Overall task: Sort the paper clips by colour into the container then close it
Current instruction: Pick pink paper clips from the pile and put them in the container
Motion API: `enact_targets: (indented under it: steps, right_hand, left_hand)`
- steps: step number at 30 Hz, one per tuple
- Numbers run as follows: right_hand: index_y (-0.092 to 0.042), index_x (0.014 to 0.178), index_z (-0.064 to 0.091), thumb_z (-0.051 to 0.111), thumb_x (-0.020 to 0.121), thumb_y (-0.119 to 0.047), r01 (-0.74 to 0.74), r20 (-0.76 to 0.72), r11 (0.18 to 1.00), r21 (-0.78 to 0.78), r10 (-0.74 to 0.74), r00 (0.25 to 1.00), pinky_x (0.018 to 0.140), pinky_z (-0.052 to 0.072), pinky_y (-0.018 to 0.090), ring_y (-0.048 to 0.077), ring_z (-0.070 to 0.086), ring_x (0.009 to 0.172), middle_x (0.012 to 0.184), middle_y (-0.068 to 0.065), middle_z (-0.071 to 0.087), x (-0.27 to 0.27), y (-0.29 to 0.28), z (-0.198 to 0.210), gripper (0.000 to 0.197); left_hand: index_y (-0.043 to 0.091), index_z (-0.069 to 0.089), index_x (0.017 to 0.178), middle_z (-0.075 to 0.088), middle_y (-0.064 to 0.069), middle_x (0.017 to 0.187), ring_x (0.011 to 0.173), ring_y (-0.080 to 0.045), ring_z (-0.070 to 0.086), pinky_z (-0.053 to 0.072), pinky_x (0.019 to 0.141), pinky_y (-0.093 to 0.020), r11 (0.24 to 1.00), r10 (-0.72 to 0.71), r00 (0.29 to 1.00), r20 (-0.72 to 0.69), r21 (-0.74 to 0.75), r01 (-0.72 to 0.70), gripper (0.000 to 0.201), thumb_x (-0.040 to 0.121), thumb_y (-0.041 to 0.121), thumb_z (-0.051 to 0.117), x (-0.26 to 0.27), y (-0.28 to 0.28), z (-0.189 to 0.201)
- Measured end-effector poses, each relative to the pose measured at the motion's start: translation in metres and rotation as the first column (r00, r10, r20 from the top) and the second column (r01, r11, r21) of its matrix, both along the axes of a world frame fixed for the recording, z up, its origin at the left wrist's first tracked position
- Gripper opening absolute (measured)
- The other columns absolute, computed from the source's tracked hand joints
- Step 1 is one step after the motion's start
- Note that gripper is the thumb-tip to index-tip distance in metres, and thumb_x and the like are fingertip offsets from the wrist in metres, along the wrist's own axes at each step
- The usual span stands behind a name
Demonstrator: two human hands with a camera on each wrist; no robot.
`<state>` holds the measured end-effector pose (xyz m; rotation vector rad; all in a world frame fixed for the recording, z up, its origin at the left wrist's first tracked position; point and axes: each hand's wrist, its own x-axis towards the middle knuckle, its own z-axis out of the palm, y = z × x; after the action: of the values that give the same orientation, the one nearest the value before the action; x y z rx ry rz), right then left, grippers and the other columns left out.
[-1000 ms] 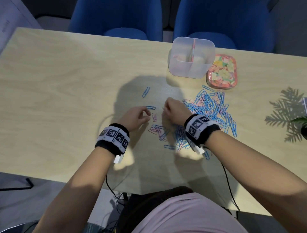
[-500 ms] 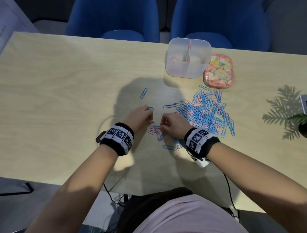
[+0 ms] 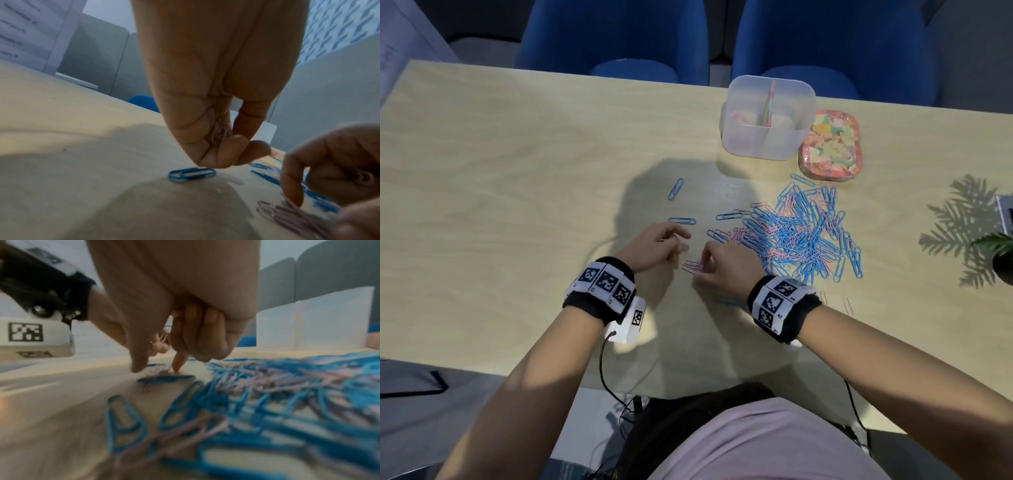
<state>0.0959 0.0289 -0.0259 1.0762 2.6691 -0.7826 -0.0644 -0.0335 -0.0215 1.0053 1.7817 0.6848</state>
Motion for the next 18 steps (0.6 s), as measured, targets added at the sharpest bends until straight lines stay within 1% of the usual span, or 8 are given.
enact_targets:
  steps: [2,3,6,10,13,14,16,18]
  right_hand:
    - [-0.015,0.096,0.06,0.057,0.086,-0.035,0.041,-0.023,0.999,-0.01,-0.041,0.999,0.07,0.037,0.031,0.028,0.059,0.1,0.102,0.008,0.066,-0.001,0.001,-0.005,0.023]
    - [-0.014,0.095,0.061,0.056,0.087,-0.033,0.059,-0.03,0.998,-0.037,-0.06,0.998,0.07,0.037,0.031,0.027,0.059,0.099,0.101,0.008,0.066,-0.002,0.002,-0.008,0.021]
    - [-0.013,0.084,0.061,0.056,0.088,-0.031,0.089,-0.037,0.985,-0.145,-0.096,0.995,0.067,0.037,0.03,0.024,0.059,0.089,0.09,0.007,0.067,-0.002,0.005,-0.016,0.019]
    - [-0.01,0.073,0.063,0.059,0.086,-0.025,0.185,-0.135,0.937,-0.295,-0.233,0.963,0.066,0.04,0.028,0.017,0.054,0.068,0.071,0.004,0.061,0.003,0.03,-0.007,0.02]
    - [-0.006,0.074,0.065,0.063,0.085,-0.017,0.257,-0.28,0.886,-0.386,-0.379,0.882,0.052,0.034,0.019,0.001,0.043,0.048,0.056,-0.002,0.052,0.009,0.068,0.025,0.016]
    - [-0.005,0.076,0.064,0.063,0.085,-0.016,0.275,-0.314,0.876,-0.396,-0.41,0.856,0.047,0.032,0.014,-0.001,0.041,0.041,0.054,-0.003,0.048,0.01,0.082,0.039,0.015]
    - [-0.008,0.073,0.059,0.059,0.089,-0.017,0.298,-0.334,0.87,-0.393,-0.436,0.836,0.04,0.031,0.012,0.0,0.039,0.035,0.054,-0.001,0.044,0.007,0.112,0.062,0.018]
    - [-0.014,0.066,0.049,0.054,0.09,-0.017,0.318,-0.349,0.859,-0.401,-0.464,0.814,0.038,0.034,0.016,0.001,0.042,0.038,0.058,0.0,0.048,-0.001,0.144,0.081,0.025]
  left_hand:
    - [0.015,0.056,0.096,0.046,0.002,0.062,0.051,-0.003,0.046,0.036,0.056,-0.018,0.996,-0.091,0.992,-0.09,-0.025,0.089,0.011,0.087,0.009,0.057,0.001,-0.004,-0.004]
    - [0.016,0.056,0.094,0.044,0.004,0.06,0.053,-0.006,0.043,0.034,0.056,-0.021,0.987,-0.158,0.976,-0.147,-0.042,0.154,0.012,0.084,0.015,0.064,0.002,-0.006,-0.006]
    - [0.012,0.059,0.091,0.044,0.008,0.06,0.057,-0.01,0.042,0.03,0.053,-0.02,0.967,-0.255,0.917,-0.306,-0.075,0.244,0.023,0.078,0.026,0.072,0.009,-0.009,-0.01]
    - [0.008,0.062,0.088,0.055,-0.001,0.077,0.075,-0.021,0.052,0.034,0.066,-0.026,0.961,-0.274,0.873,-0.404,-0.069,0.269,0.017,0.083,0.024,0.066,0.012,-0.003,-0.012]
    - [0.007,0.061,0.093,0.062,-0.01,0.094,0.091,-0.028,0.056,0.038,0.075,-0.032,0.948,-0.31,0.828,-0.468,-0.079,0.31,0.015,0.088,0.021,0.059,0.015,-0.001,-0.013]
    - [0.007,0.059,0.096,0.062,-0.011,0.098,0.094,-0.028,0.056,0.039,0.078,-0.034,0.946,-0.311,0.814,-0.49,-0.076,0.316,0.015,0.089,0.021,0.056,0.016,-0.001,-0.013]
    - [0.009,0.057,0.099,0.063,-0.011,0.101,0.095,-0.028,0.056,0.041,0.08,-0.035,0.949,-0.296,0.815,-0.498,-0.056,0.311,0.016,0.091,0.022,0.053,0.018,-0.002,-0.015]
    - [0.014,0.053,0.098,0.063,-0.007,0.095,0.089,-0.026,0.057,0.044,0.078,-0.036,0.961,-0.253,0.846,-0.469,-0.024,0.274,0.017,0.09,0.029,0.053,0.02,-0.004,-0.016]
